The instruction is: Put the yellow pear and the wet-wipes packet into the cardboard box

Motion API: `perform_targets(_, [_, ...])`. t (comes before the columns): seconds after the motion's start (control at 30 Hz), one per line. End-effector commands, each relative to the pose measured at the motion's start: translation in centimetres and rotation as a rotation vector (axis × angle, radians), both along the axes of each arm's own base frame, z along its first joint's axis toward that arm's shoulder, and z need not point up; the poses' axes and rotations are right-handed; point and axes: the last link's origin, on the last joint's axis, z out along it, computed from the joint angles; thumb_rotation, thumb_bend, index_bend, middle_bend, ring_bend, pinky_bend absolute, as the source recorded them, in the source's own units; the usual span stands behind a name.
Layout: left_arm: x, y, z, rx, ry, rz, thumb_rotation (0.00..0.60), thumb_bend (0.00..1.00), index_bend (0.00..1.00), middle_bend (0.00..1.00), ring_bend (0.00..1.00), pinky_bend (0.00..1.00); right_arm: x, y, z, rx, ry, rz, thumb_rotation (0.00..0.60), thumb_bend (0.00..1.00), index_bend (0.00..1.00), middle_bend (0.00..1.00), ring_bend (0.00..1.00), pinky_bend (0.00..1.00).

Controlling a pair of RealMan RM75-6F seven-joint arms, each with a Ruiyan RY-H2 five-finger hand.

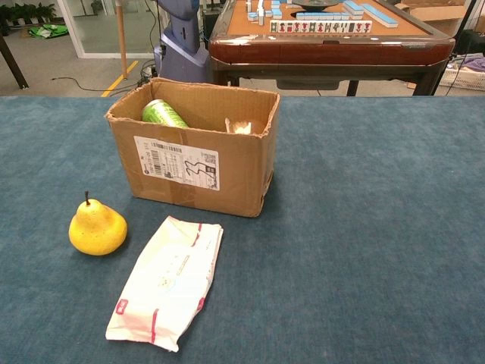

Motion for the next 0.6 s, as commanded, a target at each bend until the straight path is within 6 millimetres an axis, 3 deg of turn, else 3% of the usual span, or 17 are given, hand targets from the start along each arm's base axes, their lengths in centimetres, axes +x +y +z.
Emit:
perform_targets(0.03, [-0.1,0.0,0.0,-0.002,0.004,0.006,0.600,0.17,0.45,0.43,0.28,0.39,-0.1,-0.1,-0.3,0.015,0.007,-0.004,0.600,0.02,0.34,0.24,0.12,0.21])
perform_targets(0.47, [-0.1,-0.3,-0.5,-0.024,0.048,0.026,0.600,0.17,0.45,0.43,0.29,0.38,-0.3,-0.5,0.1,0.004,0.003,-0.031,0.600,0.03,0.35,0.24,0.13,0.25])
perform_targets(0.6, [0.2,-0.7,-1.1,-0.092,-0.003,-0.003,0.600,0.17,0.42,0.43,0.27,0.16,0.2,-0.4,0.3,-0.002,0.019,0.000,0.600,0.03,0.36,0.25,0.14,0.25])
